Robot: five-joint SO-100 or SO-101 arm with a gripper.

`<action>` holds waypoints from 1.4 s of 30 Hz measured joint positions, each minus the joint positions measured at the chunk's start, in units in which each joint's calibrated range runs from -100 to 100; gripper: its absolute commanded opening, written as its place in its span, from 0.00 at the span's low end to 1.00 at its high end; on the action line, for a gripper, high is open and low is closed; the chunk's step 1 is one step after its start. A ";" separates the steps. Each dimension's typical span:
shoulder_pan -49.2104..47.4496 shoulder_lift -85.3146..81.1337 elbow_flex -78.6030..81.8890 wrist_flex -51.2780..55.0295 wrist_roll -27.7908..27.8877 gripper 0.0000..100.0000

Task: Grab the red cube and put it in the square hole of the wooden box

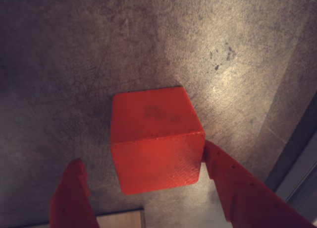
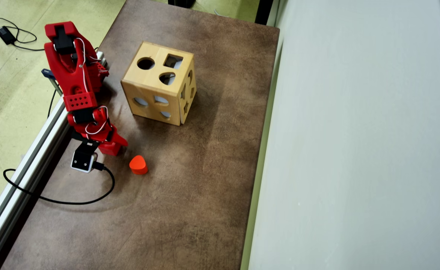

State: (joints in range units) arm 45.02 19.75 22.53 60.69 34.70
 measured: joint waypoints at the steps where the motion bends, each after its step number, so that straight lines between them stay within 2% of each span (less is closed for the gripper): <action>1: 0.00 0.00 0.00 -0.08 0.00 0.35; 13: 1.80 0.00 0.00 -0.08 0.00 0.34; 22: 1.80 0.00 0.00 -0.40 0.00 0.23; 33: 1.72 3.47 -0.81 -6.86 0.00 0.20; 42: 1.51 3.73 -0.99 -6.86 0.00 0.07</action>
State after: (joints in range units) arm 46.53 23.47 21.53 53.83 34.70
